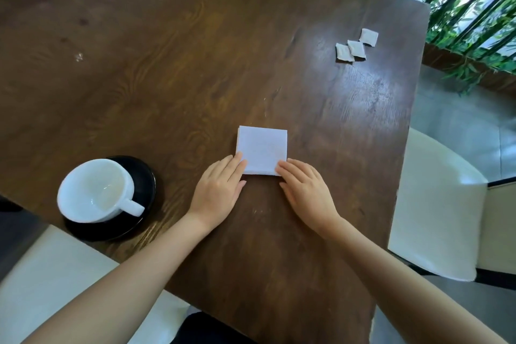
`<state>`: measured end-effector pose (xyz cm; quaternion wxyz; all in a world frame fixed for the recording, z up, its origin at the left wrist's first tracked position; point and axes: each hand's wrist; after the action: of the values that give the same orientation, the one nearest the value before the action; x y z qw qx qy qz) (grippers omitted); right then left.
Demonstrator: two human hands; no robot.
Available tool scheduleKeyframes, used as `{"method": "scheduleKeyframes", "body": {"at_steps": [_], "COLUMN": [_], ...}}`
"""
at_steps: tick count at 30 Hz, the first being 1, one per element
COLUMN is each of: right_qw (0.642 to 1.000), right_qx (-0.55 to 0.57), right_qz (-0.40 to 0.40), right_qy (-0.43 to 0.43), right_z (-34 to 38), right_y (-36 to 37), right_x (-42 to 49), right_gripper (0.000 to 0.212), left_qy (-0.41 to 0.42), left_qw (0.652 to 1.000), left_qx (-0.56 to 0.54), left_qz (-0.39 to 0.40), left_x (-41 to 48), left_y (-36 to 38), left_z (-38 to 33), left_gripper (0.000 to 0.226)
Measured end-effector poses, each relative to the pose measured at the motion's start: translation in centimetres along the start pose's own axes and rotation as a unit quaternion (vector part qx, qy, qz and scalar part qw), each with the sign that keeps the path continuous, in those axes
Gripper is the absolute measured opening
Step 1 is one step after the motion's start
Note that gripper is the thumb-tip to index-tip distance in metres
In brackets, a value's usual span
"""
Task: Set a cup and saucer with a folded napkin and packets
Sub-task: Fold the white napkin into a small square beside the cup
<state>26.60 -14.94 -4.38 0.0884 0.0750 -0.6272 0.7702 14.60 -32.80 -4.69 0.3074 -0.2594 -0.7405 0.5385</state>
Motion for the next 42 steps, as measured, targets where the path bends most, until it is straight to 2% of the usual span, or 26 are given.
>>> {"method": "scheduleKeyframes", "body": {"at_steps": [3,5,7,9,11,13,14,18,21,29,33,35,37,39,41,42], "right_qw": [0.999,0.996,0.987,0.965,0.927,0.902,0.905,0.958,0.972,0.982,0.979,0.978,0.962,0.926,0.901,0.893], "right_qx": [-0.004,0.059,0.152,0.23,0.286,0.293,0.276,0.135,0.063,0.012,0.023,0.074,0.194,0.285,0.259,0.247], "right_qz": [0.047,0.058,0.034,-0.032,-0.092,-0.107,-0.098,0.027,0.092,0.077,0.102,0.118,0.103,-0.001,-0.085,-0.079], "right_qy": [0.0,0.019,0.05,0.118,0.224,0.298,0.309,0.25,0.205,0.169,0.173,0.154,0.165,0.246,0.339,0.368], "right_z": [0.4,0.4,0.4,0.2,-0.4,-1.6,-2.1,-1.3,0.7,0.8,0.8,0.1,-0.8,-1.6,-1.8,-1.6], "right_y": [0.1,-0.3,-1.0,-1.8,-2.8,-3.3,-3.3,-0.8,2.2,4.0,3.7,3.1,1.7,-0.1,-1.5,-1.9], "right_x": [-1.1,-1.3,-0.7,0.8,3.2,6.1,7.5,10.6,9.1,7.5,7.5,7.7,7.5,6.8,5.6,5.4], "right_gripper": [0.043,0.048,0.05,0.049,0.046,0.046,0.046,0.049,0.054,0.063,0.064,0.063,0.059,0.05,0.037,0.032], "left_qy": [-0.013,-0.025,-0.047,-0.077,-0.107,-0.134,-0.145,-0.166,-0.208,-0.19,-0.193,-0.195,-0.239,-0.335,-0.424,-0.459], "left_qw": [0.999,0.998,0.997,0.994,0.989,0.985,0.984,0.985,0.972,0.98,0.978,0.975,0.952,0.886,0.824,0.803], "left_qx": [0.014,-0.004,-0.044,-0.08,-0.102,-0.103,-0.096,-0.017,0.007,0.01,0.005,-0.033,-0.16,-0.316,-0.375,-0.379], "left_qz": [0.039,0.051,0.04,0.016,-0.016,-0.033,-0.031,0.049,0.106,0.051,0.079,0.097,0.106,0.063,0.015,0.021], "left_x": [-0.6,-0.6,0.1,1.9,4.7,7.9,9.4,11.2,8.6,6.2,6.3,6.6,7.0,7.1,7.0,6.9], "left_y": [-0.1,-0.6,-1.5,-2.8,-3.8,-4.2,-4.0,-0.6,2.3,3.6,3.4,3.1,1.8,-0.1,-1.6,-2.1], "left_z": [0.0,-0.2,-0.4,-0.6,-0.9,-1.3,-1.7,-3.2,-2.7,-1.8,-1.8,-1.5,-0.9,-0.2,0.2,0.3], "left_gripper": [0.049,0.051,0.051,0.052,0.053,0.051,0.051,0.05,0.053,0.06,0.059,0.059,0.058,0.052,0.043,0.04]}}
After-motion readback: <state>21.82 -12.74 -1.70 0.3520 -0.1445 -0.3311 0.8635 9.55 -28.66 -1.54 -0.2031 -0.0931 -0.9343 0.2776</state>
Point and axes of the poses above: each hand's wrist, its own x-axis towards the middle knuckle, its own y-axis out of the palm, z = x × y, and after that the axes turned 9 degrees about -y, right-handed
